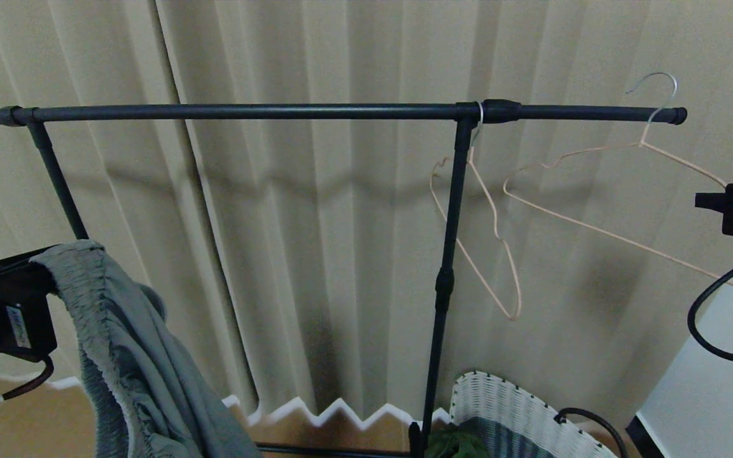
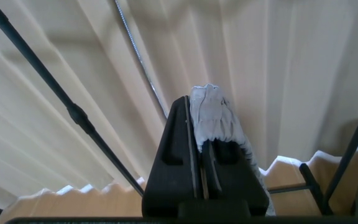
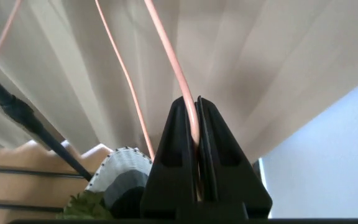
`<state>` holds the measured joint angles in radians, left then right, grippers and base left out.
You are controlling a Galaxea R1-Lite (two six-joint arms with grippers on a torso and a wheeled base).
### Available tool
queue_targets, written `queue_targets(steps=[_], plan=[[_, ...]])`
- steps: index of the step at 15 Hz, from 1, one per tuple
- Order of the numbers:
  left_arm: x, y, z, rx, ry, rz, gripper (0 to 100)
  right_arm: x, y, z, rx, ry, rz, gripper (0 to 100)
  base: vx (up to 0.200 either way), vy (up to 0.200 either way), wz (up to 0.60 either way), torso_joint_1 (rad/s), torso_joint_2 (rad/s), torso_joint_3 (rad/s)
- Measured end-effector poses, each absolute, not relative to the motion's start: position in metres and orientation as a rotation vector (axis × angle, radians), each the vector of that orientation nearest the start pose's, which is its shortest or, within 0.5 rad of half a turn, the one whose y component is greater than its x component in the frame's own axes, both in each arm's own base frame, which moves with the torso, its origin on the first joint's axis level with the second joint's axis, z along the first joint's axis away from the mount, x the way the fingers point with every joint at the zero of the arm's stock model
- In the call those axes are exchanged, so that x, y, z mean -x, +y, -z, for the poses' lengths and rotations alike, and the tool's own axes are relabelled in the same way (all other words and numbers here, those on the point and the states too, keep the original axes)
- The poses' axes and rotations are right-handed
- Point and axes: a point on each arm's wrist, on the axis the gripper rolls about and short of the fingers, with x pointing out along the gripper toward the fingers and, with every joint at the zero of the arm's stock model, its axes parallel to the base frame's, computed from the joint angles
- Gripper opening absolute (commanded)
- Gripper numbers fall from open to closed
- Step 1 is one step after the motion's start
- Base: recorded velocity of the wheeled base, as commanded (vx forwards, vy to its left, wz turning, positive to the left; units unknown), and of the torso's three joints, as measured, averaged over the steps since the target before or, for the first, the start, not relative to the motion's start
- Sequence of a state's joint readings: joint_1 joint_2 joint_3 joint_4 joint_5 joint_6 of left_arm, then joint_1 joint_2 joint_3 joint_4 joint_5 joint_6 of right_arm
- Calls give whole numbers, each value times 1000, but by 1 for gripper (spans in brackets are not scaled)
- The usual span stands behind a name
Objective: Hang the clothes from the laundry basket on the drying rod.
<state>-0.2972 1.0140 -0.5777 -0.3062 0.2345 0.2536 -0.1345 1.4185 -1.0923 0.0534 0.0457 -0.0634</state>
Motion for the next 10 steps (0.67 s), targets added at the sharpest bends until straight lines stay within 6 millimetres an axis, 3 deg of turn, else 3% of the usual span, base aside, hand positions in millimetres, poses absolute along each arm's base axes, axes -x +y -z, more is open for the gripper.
queue_targets(steps=[1,10], plan=[[-129,-34,-236,-287,118,78,0,-232,-32,-273,27,382,84,0,0,0,0,0,0,0],[-129,-34,-234,-286,125,76,0,-176,-26,-258,21,380,91,0,-200,0,0,6,3,1]])
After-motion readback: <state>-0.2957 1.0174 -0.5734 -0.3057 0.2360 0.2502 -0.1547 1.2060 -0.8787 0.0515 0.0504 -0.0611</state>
